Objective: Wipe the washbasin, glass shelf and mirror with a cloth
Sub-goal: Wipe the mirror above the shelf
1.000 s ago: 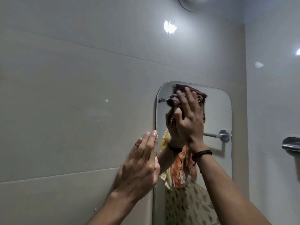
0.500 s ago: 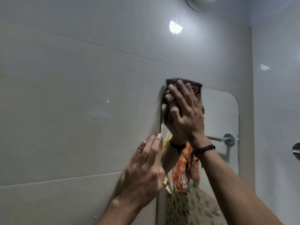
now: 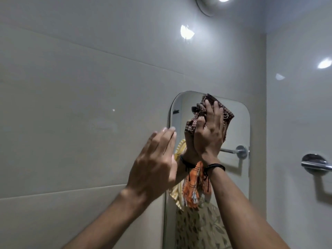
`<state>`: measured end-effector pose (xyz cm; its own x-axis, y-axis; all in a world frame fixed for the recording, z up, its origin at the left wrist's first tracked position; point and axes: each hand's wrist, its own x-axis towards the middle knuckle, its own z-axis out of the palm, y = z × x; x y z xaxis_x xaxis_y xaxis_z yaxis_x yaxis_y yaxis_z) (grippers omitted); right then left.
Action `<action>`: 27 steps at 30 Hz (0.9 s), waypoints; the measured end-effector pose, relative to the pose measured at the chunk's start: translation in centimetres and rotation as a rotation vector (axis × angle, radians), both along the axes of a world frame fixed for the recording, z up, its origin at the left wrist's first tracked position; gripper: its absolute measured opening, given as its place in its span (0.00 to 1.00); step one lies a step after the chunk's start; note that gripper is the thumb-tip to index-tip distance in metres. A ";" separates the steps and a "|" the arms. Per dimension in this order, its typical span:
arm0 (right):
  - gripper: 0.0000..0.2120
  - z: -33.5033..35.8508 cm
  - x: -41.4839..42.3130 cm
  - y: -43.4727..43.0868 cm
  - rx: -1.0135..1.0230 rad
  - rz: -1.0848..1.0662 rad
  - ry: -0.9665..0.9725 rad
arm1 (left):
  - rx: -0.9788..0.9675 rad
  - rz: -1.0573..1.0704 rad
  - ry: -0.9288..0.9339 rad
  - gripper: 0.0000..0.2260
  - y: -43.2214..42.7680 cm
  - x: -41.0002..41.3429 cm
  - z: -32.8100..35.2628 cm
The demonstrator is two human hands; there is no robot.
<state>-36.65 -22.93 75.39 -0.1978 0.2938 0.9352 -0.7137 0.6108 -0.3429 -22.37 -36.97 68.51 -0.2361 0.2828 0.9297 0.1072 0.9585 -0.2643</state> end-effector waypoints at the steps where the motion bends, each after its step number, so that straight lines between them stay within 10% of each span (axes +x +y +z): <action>1: 0.29 0.0 0.1 -0.1 0.000 -0.002 -0.003 | -0.007 -0.004 0.027 0.28 0.2 0.0 1.8; 18: 0.28 0.5 0.0 -0.5 0.241 0.007 0.163 | -0.084 0.186 0.090 0.27 -0.7 -2.6 8.4; 27: 0.28 -0.4 -0.9 0.9 -0.293 0.026 -0.249 | -0.104 0.232 0.091 0.28 -0.8 -2.7 8.7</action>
